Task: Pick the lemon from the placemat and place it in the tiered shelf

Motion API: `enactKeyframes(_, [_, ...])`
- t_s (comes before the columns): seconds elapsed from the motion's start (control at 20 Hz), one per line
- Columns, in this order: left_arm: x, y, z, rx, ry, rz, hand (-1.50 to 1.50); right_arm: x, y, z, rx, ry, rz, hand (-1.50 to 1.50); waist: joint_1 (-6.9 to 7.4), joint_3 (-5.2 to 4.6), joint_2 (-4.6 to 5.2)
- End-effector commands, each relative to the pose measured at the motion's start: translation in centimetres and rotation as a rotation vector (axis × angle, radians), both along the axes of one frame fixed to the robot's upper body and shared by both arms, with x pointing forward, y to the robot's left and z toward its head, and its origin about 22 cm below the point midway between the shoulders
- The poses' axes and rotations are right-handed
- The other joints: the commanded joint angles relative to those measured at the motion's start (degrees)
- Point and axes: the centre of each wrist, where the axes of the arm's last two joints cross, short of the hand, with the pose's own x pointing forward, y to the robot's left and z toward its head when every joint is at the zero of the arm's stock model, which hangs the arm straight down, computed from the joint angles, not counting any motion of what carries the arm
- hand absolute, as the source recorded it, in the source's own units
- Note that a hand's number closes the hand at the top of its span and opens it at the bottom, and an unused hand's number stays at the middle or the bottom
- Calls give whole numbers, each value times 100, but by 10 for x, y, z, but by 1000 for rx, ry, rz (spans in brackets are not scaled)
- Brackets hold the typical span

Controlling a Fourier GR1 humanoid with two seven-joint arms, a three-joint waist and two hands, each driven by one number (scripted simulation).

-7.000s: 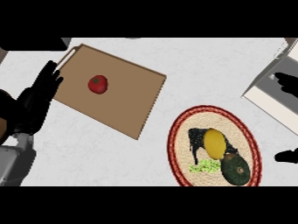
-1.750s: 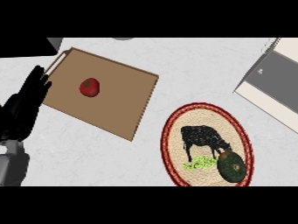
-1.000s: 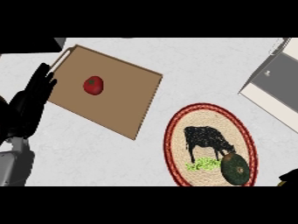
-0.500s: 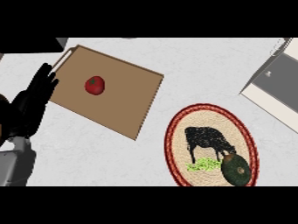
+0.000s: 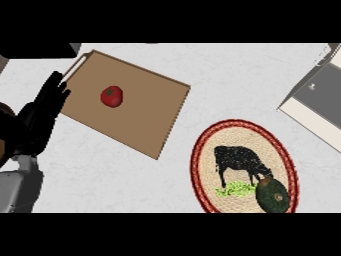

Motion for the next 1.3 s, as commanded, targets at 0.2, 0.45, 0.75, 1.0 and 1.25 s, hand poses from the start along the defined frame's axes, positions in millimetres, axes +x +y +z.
enactKeyframes(0.2, [13,5,11,-5,-12,-13,0,2,-90,13,23,14,22,150,85,-7,14])
enactKeyframes(0.45, [1,7,5,6,1,-38,0,27,-104,11,68,-18,-198,-150,188,-7,22])
enactKeyframes(0.75, [10,-13,15,-5,1,-27,0,51,-113,-8,176,-168,-184,-150,194,-3,29])
enactKeyframes(1.0, [16,-17,12,-9,-1,-24,0,35,-141,-5,191,-193,-174,-150,171,1,37])
enactKeyframes(1.25, [1,-7,-7,3,8,-19,0,-6,-164,29,302,54,-43,-150,121,6,26])
